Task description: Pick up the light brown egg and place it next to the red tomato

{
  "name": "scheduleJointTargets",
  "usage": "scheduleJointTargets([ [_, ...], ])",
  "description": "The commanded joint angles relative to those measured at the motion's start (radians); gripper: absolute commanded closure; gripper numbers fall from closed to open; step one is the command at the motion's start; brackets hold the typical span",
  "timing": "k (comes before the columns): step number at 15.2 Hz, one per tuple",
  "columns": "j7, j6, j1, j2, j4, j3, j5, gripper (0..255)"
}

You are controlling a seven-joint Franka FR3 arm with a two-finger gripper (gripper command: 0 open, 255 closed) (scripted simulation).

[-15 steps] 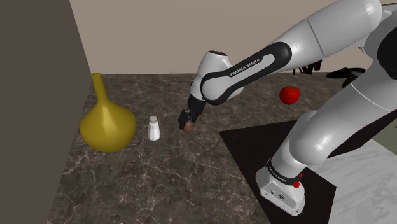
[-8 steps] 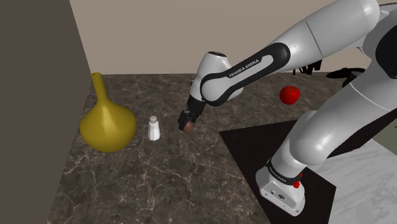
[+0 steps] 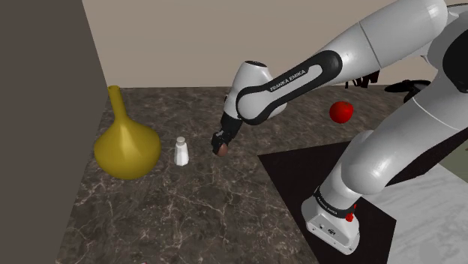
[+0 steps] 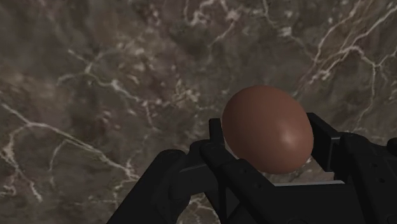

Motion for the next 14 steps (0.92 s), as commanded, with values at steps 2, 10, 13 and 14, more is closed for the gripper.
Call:
scheduleJointTargets([
  [2, 0.000, 0.000, 0.000, 0.000, 0.000, 0.000, 0.000, 255],
  [10, 0.026, -0.130, -0.007, -0.091, 0.041, -0.011, -0.022, 255],
  [13, 0.034, -0.178, -0.010, -0.119, 0.060, -0.015, -0.029, 255],
  [14, 0.037, -0.194, -0.011, -0.128, 0.067, -0.017, -0.032, 255],
])
